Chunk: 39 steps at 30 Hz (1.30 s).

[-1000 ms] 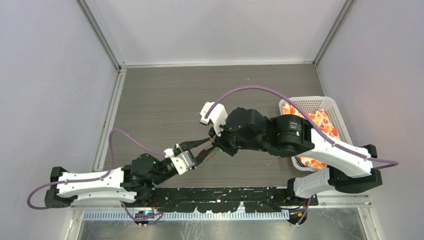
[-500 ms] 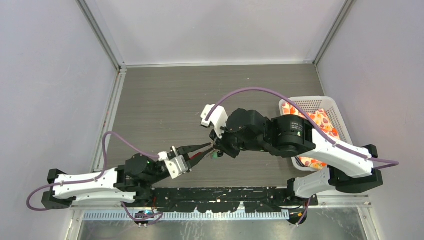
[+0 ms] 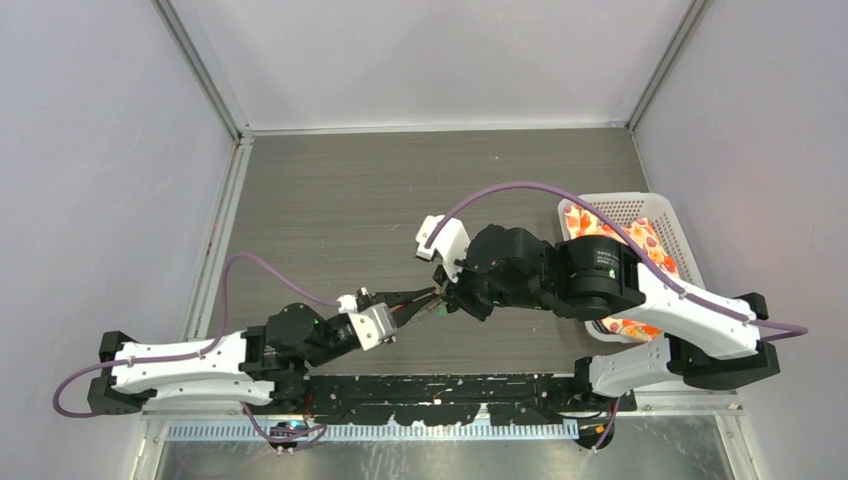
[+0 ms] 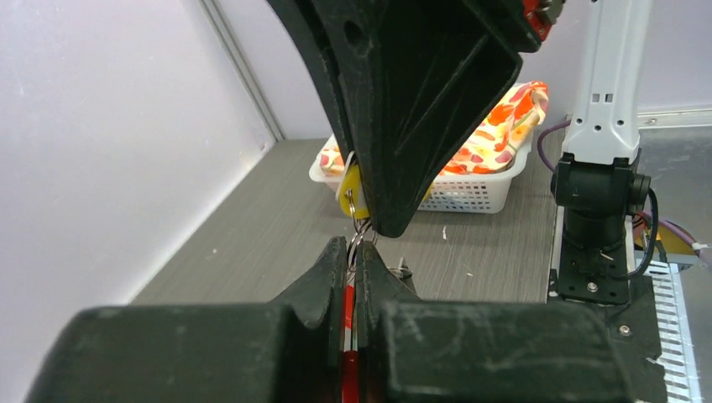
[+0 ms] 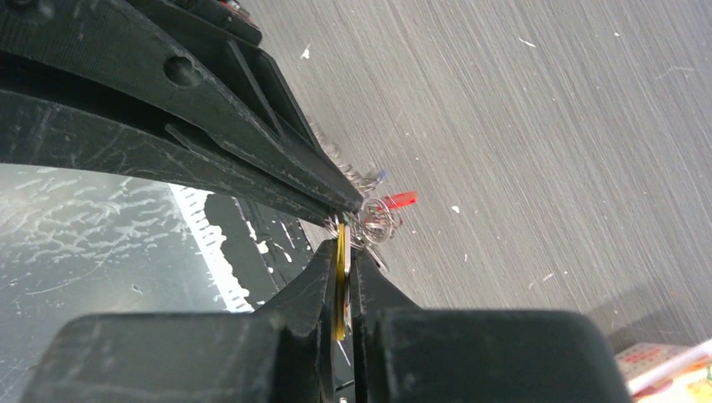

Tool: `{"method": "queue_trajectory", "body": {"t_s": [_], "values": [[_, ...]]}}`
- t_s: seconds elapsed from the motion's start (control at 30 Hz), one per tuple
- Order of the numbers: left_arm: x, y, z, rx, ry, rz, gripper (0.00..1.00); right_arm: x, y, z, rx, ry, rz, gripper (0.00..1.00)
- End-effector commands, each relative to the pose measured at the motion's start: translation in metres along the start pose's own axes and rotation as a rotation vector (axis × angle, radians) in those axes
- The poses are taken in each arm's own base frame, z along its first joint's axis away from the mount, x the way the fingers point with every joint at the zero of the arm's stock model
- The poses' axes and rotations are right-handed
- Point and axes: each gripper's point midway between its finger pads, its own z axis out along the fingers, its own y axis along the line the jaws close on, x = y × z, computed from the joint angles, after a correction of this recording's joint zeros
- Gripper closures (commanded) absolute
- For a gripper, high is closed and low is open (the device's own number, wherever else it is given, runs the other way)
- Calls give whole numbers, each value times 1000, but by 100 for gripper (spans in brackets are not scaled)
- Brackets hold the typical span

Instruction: Remove the keys from the keyring

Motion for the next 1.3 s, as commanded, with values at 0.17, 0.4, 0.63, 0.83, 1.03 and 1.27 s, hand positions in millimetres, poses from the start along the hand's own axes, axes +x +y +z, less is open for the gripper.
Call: {"method": "queue_trajectory", "body": {"t_s": [0.17,0.4,0.63,0.83,1.03,1.27], "values": [[-23,30,-11,-167,-77,-195,99,-8,-22,-13,109,-123,61,99],[-29,39,-14,-237,-138,-345,100,3,-23,5,125,-145,76,99],[-16,24,-8,-176,-79,-301,99,-12,-36,0,198,-206,75,99],[-8,14,-6,-86,42,-163,78,-7,-32,8,180,-126,-6,99],[-18,19,-12,-47,85,-96,71,-9,-31,6,171,-106,-52,99],[-19,18,-11,-26,130,-74,70,-11,-31,3,177,-100,-65,99]]}}
